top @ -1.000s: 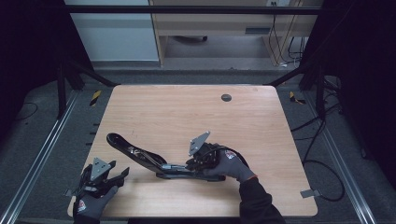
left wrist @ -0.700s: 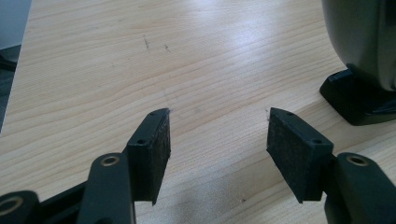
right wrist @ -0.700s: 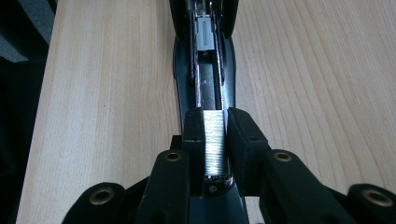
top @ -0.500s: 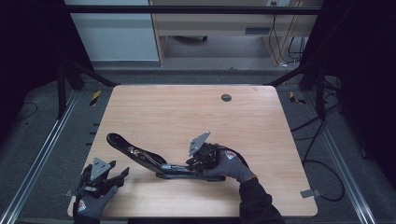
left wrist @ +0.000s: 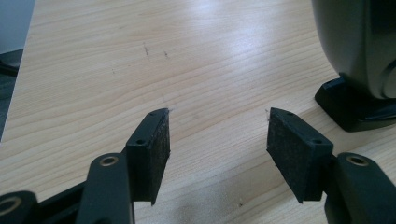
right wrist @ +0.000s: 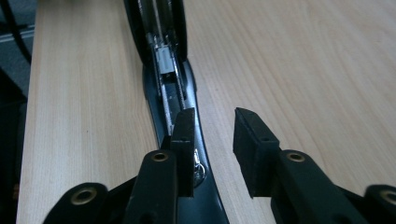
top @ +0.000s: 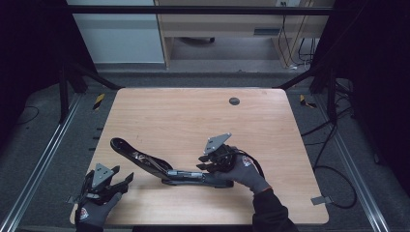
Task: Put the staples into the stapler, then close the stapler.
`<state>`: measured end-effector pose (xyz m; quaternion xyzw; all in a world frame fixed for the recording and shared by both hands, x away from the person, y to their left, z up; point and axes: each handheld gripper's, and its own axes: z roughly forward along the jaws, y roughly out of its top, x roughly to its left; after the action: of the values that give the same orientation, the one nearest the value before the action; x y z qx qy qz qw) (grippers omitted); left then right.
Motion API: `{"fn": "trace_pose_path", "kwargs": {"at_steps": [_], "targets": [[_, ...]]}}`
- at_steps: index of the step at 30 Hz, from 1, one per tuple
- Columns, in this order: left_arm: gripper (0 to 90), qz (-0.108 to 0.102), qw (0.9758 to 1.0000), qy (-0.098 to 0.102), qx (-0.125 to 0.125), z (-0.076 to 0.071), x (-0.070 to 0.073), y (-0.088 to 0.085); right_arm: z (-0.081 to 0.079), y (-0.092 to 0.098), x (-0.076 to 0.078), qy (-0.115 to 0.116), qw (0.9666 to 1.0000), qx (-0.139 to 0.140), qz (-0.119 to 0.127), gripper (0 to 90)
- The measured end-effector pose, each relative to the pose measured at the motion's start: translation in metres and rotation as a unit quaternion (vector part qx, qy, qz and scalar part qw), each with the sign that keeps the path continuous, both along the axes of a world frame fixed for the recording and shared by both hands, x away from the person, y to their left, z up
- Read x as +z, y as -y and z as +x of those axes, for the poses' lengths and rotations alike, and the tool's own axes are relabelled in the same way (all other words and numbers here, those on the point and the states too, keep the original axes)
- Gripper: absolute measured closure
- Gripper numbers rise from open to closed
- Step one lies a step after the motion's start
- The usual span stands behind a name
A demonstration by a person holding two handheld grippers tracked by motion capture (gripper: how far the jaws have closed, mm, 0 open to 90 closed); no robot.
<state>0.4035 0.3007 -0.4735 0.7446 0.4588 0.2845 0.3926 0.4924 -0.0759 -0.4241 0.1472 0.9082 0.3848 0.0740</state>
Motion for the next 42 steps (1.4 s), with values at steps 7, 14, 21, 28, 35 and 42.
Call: {"fn": "trace_pose_path", "kwargs": {"at_steps": [7,14,21,28,35,42], "targets": [[38.1,-0.008,0.9999,0.012,-0.009,-0.002,0.003,0.000,-0.009,0.012,0.006,0.002,0.9982,-0.057,0.020,58.9],[36.3,-0.021,0.9993,0.025,-0.018,-0.005,0.007,0.000,-0.023,0.030,0.007,0.018,0.9919,-0.122,0.031,54.7],[34.4,-0.030,0.9987,0.036,-0.020,-0.007,0.010,0.001,-0.034,0.056,0.003,0.037,0.9754,-0.212,0.046,49.2],[33.0,-0.031,0.9985,0.040,-0.022,-0.009,0.012,0.004,-0.046,0.076,-0.003,0.053,0.9665,-0.243,0.064,46.0],[31.9,-0.041,0.9978,0.046,-0.025,-0.010,0.015,0.003,-0.058,0.090,-0.007,0.043,0.9562,-0.278,0.081,46.2],[30.6,-0.045,0.9972,0.053,-0.025,-0.013,0.018,0.005,-0.066,0.099,-0.016,0.032,0.9508,-0.296,0.087,47.3]]}}
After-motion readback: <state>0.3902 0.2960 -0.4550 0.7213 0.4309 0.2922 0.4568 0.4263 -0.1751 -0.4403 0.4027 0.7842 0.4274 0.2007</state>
